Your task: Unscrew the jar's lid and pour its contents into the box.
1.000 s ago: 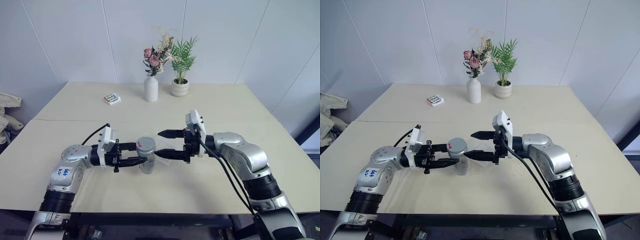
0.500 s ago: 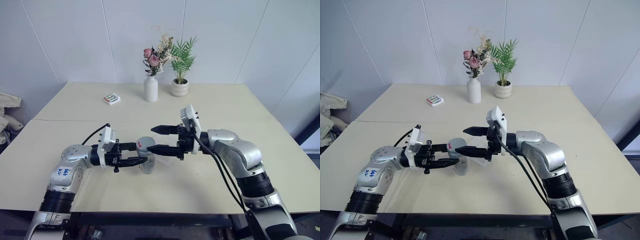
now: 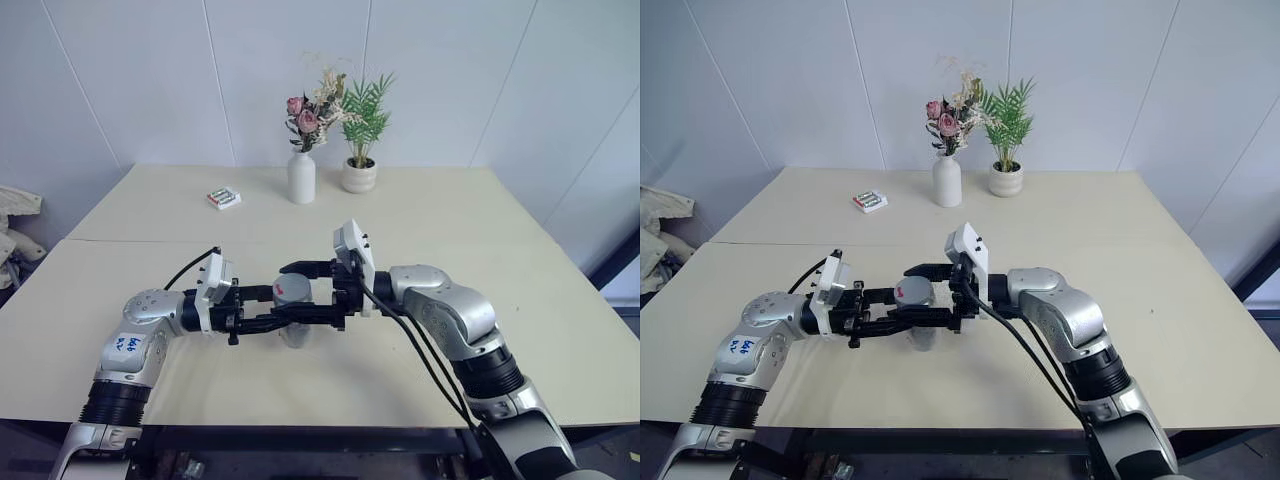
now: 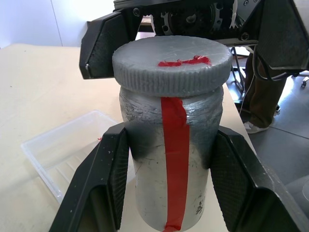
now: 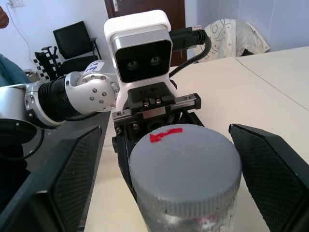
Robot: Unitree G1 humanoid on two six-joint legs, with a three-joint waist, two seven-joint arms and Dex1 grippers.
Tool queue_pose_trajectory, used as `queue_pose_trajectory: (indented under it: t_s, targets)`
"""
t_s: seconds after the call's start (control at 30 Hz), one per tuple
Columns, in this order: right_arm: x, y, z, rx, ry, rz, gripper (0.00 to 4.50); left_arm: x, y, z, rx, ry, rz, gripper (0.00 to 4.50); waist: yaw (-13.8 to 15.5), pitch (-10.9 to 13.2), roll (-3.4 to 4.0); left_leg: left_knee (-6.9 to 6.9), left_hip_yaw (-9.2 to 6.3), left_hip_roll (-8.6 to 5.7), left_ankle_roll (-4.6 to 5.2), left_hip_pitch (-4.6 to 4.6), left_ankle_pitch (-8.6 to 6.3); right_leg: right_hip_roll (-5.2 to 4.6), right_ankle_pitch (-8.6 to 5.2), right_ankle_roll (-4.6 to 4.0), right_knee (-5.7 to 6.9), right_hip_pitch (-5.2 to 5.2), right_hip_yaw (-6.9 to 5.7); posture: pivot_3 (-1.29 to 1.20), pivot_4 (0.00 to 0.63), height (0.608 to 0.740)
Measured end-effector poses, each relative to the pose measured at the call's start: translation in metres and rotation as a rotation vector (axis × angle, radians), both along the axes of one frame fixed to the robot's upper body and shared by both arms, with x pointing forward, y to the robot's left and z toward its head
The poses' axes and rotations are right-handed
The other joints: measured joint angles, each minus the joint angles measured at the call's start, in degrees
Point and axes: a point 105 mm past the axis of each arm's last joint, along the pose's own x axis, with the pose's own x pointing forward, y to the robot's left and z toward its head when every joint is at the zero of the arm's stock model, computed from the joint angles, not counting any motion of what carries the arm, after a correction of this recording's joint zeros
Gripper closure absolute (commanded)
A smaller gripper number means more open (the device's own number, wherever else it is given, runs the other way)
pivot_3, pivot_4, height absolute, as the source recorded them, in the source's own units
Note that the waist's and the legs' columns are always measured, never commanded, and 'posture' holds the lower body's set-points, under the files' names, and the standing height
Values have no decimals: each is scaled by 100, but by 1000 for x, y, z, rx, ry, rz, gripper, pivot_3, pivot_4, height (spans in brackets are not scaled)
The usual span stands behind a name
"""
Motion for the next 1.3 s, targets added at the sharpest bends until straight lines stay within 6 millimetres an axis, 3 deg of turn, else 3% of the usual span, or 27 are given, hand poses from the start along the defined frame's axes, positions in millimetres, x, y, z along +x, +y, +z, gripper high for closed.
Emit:
queue_pose_trajectory:
  t_s: [0.4,0.5,0.63,0.67,1.2,1.3]
  targets:
    - [4,0,-3,-12,11,-10,43,0,0,0,0,0,1,2397,-1,0,0,0,0,0,0,0,0,0,0,0,0,0,0,0,150,740]
    - [5,0,-4,-12,12,-10,586,0,0,0,-1,0,2,2397,-1,0,0,0,0,0,0,0,0,0,0,0,0,0,0,0,150,740]
    - [5,0,-3,-8,5,-7,1861,0,0,0,-2,0,2,2397,-1,0,0,0,0,0,0,0,0,0,0,0,0,0,0,0,150,740]
    - [5,0,-3,-9,4,-7,1916,0,0,0,-2,0,2,2397,-1,0,0,0,0,0,0,0,0,0,0,0,0,0,0,0,150,740]
    - [4,3,5,40,109,-6,1914,-1,2,4,-30,6,-5,2397,-3,0,0,0,0,1,0,0,0,0,0,0,1,-1,0,0,150,740]
    - [2,4,27,147,163,23,1914,-3,1,1,-5,-1,-9,2397,-11,1,2,-1,0,2,0,0,0,0,0,0,2,-2,1,0,150,740]
